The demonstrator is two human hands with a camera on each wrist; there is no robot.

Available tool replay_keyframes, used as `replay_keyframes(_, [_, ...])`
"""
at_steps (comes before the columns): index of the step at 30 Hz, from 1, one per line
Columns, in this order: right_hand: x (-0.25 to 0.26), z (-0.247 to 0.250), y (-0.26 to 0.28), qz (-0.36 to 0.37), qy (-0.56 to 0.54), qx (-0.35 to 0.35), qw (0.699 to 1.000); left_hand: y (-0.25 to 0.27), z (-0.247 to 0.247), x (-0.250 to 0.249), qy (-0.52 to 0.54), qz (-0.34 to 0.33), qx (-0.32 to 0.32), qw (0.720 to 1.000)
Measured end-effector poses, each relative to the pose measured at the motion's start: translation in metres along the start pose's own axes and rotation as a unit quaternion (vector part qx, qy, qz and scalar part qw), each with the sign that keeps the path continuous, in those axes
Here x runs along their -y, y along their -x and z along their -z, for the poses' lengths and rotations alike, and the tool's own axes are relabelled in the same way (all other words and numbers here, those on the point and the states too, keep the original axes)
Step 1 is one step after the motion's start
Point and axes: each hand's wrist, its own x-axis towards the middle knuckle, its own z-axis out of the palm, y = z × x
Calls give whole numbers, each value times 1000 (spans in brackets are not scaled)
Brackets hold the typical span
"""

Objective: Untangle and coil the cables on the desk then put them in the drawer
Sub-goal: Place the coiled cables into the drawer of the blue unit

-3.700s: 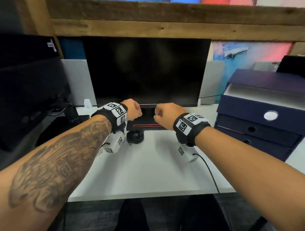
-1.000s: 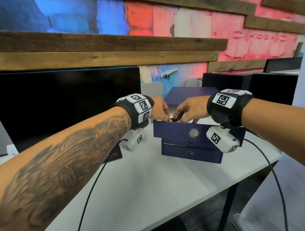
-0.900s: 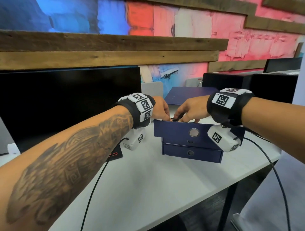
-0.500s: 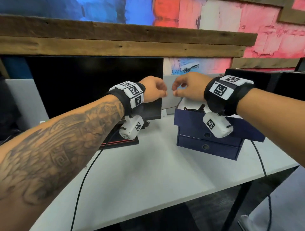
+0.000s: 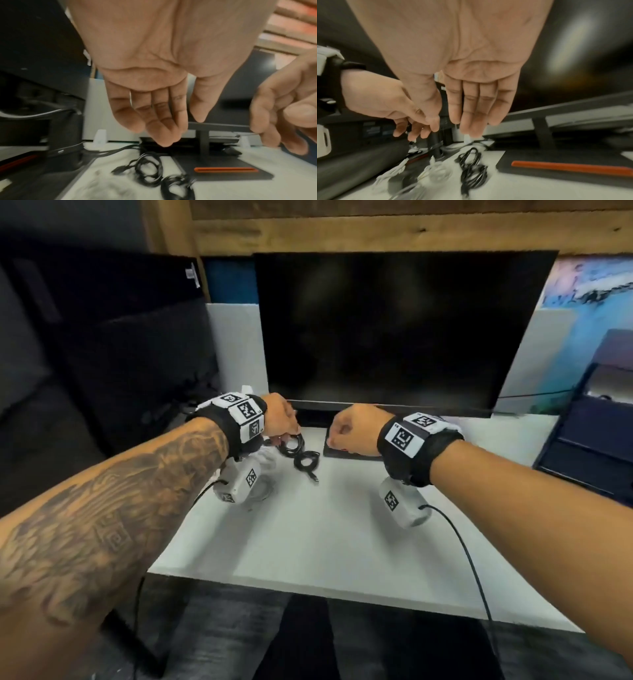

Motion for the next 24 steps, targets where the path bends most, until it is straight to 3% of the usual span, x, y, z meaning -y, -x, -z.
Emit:
replay_keyframes(3, [22, -41, -23, -6, 18, 54, 998, 0, -7, 30, -62, 62, 57, 995])
replay_keyframes(8, [47, -97, -57, -1, 39, 110, 993, -5, -22, 80, -110, 116, 68, 985])
replay_keyframes(14, [58, -132, -83, -22, 71, 115, 991, -1, -33, 100, -102, 128, 61, 985])
replay_keyframes(17, [58, -135, -87, -33, 29, 116, 992, -2, -40, 103, -78, 135, 54, 986])
replay_keyframes(21, [51, -129, -79, -56, -123, 97, 986, -3, -46, 100, -18, 136, 65, 988])
replay_keyframes(24, [42, -117, -72, -49, -130, 53, 989, -2, -41, 86, 42, 126, 75, 988])
